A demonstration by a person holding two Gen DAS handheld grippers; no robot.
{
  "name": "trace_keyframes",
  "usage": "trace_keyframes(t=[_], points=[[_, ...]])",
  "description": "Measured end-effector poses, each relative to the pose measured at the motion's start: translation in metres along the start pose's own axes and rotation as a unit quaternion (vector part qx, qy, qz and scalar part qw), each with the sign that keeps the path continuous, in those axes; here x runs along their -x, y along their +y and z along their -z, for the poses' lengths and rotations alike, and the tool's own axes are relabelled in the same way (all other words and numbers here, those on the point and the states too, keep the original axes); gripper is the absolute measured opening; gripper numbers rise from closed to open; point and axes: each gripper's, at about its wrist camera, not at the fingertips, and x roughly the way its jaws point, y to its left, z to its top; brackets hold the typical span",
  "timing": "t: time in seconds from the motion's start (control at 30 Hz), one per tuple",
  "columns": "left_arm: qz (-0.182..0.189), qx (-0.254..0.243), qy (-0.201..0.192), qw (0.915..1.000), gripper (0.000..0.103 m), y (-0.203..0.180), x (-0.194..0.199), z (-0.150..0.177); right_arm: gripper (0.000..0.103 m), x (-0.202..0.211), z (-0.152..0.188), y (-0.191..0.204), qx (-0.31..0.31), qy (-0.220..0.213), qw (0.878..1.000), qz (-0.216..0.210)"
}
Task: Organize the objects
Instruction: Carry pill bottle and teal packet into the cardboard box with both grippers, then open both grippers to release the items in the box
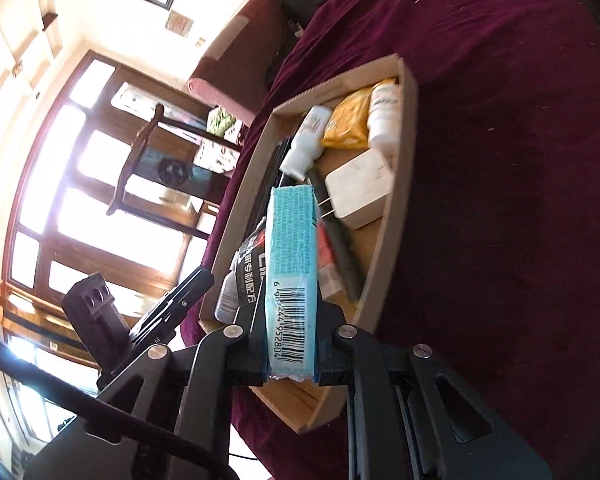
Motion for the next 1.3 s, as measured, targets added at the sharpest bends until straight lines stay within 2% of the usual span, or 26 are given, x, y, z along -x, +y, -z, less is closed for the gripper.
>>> trace_keyframes(t=[0.23, 0.33, 0.4, 0.47, 0.53, 0.63, 0.73, 0.8, 1.0, 1.1, 1.3], points=[[0.016, 0.026, -0.014, 0.9994, 0.03, 0.006, 0.017, 0.005, 0.012, -0.028, -0.002, 0.018, 0.056, 0.007, 0.996, 0.075], [0.02, 0.037, -0.019, 0.9989, 0.031, 0.01, 0.021, 0.006, 0.016, -0.035, -0.002, 0.026, 0.091, -0.005, 0.987, 0.13], [0.019, 0.041, -0.021, 0.9988, 0.036, 0.013, 0.023, 0.008, 0.017, -0.038, -0.001, 0.031, 0.112, -0.012, 0.982, 0.152], [0.017, 0.044, -0.021, 0.9987, 0.038, 0.016, 0.024, 0.009, 0.02, -0.033, -0.002, 0.036, 0.121, -0.022, 0.981, 0.151], [0.02, 0.048, -0.02, 0.9985, 0.038, 0.019, 0.025, 0.011, 0.03, -0.026, -0.004, 0.04, 0.125, -0.037, 0.98, 0.153], [0.024, 0.056, -0.021, 0.9979, 0.038, 0.022, 0.025, 0.014, 0.04, -0.007, -0.006, 0.042, 0.13, -0.073, 0.976, 0.158], [0.029, 0.064, -0.022, 0.9973, 0.038, 0.022, 0.025, 0.014, 0.046, 0.001, -0.005, 0.043, 0.129, -0.087, 0.977, 0.144], [0.032, 0.066, -0.023, 0.997, 0.039, 0.021, 0.026, 0.015, 0.047, 0.0, -0.006, 0.042, 0.123, -0.091, 0.979, 0.138], [0.036, 0.062, -0.032, 0.9969, 0.044, 0.015, 0.032, 0.016, 0.047, -0.011, -0.009, 0.024, 0.081, -0.069, 0.989, 0.102], [0.037, 0.062, -0.033, 0.9968, 0.045, 0.013, 0.034, 0.016, 0.047, -0.023, -0.01, 0.014, 0.056, -0.045, 0.994, 0.077], [0.037, 0.06, -0.03, 0.997, 0.047, 0.01, 0.035, 0.018, 0.048, -0.034, -0.004, 0.014, 0.05, -0.016, 0.997, 0.049]])
